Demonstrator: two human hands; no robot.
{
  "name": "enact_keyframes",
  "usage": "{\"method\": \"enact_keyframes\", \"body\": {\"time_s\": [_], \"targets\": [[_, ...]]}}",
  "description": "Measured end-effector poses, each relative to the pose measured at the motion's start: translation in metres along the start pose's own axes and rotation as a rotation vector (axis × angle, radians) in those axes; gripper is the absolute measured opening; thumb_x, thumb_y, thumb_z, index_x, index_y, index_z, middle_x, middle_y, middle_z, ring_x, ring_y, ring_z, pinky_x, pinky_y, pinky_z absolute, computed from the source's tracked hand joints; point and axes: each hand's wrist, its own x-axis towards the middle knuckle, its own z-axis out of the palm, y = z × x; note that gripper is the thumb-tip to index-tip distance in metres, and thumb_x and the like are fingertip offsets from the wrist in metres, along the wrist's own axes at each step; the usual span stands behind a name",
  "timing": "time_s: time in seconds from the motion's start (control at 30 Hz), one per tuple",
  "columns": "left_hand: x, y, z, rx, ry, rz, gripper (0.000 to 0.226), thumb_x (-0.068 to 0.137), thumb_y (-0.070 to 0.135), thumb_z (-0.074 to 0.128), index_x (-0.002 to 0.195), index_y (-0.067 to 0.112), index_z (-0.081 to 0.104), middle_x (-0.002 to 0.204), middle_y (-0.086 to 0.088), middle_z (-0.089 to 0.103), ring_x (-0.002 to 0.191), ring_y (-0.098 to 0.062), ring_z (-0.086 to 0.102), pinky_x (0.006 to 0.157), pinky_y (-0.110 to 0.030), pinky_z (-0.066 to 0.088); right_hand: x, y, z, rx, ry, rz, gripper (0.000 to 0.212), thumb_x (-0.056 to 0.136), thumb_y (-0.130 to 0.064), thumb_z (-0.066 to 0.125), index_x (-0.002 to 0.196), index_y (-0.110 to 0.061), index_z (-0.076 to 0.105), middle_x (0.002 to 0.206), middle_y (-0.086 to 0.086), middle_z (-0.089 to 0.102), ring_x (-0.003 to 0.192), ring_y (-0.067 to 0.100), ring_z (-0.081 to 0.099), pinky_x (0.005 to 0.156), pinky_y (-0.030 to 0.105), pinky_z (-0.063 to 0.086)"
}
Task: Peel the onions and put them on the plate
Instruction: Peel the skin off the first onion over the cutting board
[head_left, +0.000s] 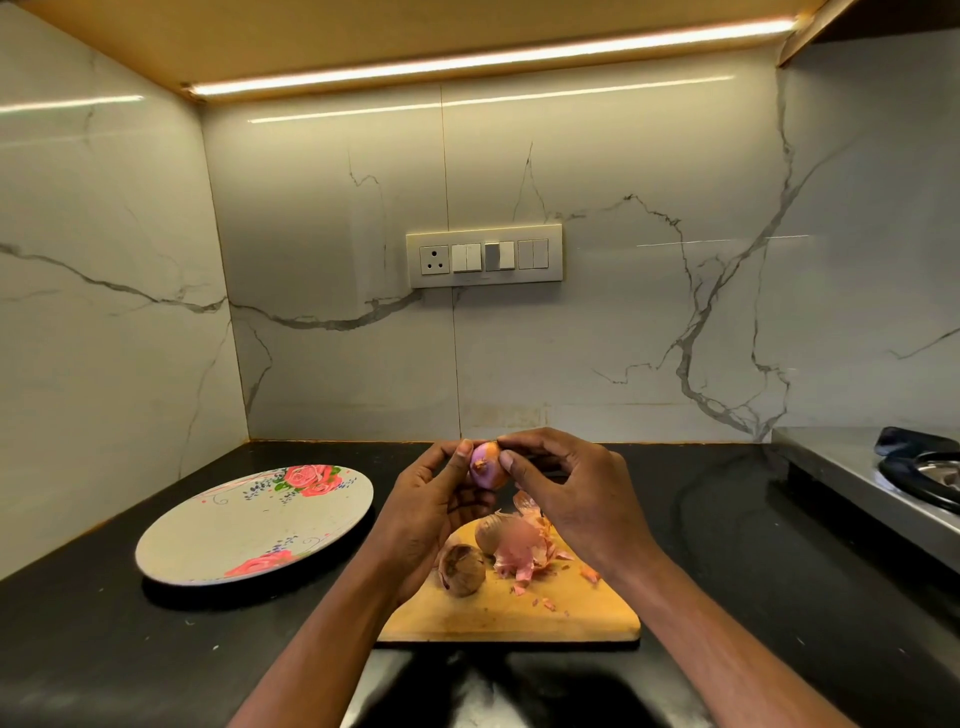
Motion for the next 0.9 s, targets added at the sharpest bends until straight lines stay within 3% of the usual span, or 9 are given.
{"method": "enact_keyframes", "body": {"time_s": [0.17,0.4,0.73,0.9], "targets": [[0.0,0.0009,0.0021,0.013,-0.017,0.008,0.037,0.09,0.032,0.058,0.12,0.014,0.068,0.111,-0.013,0.07,0.086,-0.018,0.071,0.076,-0.027,0.057,0.0016,0.0016,-0.0023,-0.018,0.001,-0.001,0.024,0.089,-0.032,0.072,0.112,-0.027,0.075,0.1,-0.014,0.075,0.093,-0.002,0.069,0.081,0.022,0.059],[-0.0021,0.0019,0.0033,0.092,-0.011,0.079,0.039,0.083,0.032,0.064,0.12,0.017,0.068,0.108,-0.005,0.075,0.098,-0.02,0.072,0.08,-0.029,0.058,0.0004,0.0015,-0.0005,0.002,-0.036,0.03,0.026,0.085,-0.038,0.074,0.109,-0.026,0.072,0.098,-0.015,0.073,0.091,-0.006,0.068,0.076,0.01,0.054],[-0.0016,0.0006,0.0022,0.131,-0.014,0.108,0.04,0.081,0.033,0.065,0.118,0.019,0.069,0.109,-0.002,0.075,0.1,-0.017,0.072,0.079,-0.026,0.058,0.0008,0.0036,-0.0038,0.032,-0.052,0.053,0.022,0.086,-0.028,0.077,0.107,-0.021,0.075,0.095,-0.012,0.074,0.087,-0.003,0.07,0.077,0.017,0.059],[0.0,-0.001,0.0,0.109,-0.01,0.087,0.037,0.085,0.031,0.063,0.12,0.018,0.069,0.115,-0.005,0.071,0.102,-0.021,0.071,0.083,-0.03,0.059,0.002,0.0072,-0.0066,0.02,-0.022,0.058,0.017,0.09,-0.011,0.072,0.103,-0.021,0.076,0.095,-0.009,0.075,0.09,0.002,0.071,0.081,0.023,0.06]]}}
